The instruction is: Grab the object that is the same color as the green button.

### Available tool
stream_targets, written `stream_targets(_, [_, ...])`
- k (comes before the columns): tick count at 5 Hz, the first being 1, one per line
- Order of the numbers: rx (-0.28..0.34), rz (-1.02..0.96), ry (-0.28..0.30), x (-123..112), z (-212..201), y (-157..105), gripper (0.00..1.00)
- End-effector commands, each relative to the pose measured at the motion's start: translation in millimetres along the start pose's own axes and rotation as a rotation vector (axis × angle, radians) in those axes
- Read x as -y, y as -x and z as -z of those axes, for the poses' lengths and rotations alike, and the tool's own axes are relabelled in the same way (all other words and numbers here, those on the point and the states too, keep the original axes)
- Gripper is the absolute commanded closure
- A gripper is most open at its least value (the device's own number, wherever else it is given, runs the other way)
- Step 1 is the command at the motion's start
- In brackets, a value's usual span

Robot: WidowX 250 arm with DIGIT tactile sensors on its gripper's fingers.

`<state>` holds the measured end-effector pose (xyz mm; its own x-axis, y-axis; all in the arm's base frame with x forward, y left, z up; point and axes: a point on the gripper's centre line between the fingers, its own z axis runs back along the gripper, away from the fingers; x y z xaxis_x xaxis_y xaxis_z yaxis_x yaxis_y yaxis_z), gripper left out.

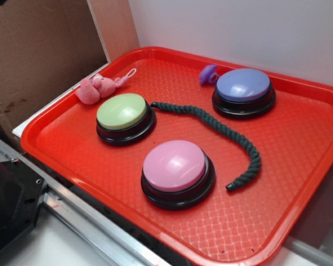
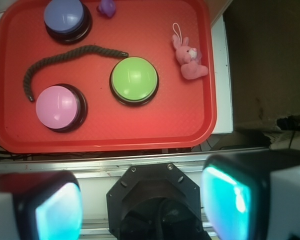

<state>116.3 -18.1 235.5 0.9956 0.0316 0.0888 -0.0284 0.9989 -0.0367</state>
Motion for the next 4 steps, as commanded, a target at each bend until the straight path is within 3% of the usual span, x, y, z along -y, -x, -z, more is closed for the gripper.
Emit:
stream_targets(1, [0.000,0.000,0.000,0.0,0.0,0.0,0.00])
stream_targets(2, [-0.006,0.005,-0.036,19.1,11.7,-14.8,0.00])
stream_targets(3, [0.032,-0.113,-0.016,33.7,27.5,-34.1,0.00])
stream_targets(4, [0.139,-0.364,0.073,51.4,51.7,-61.0,0.00])
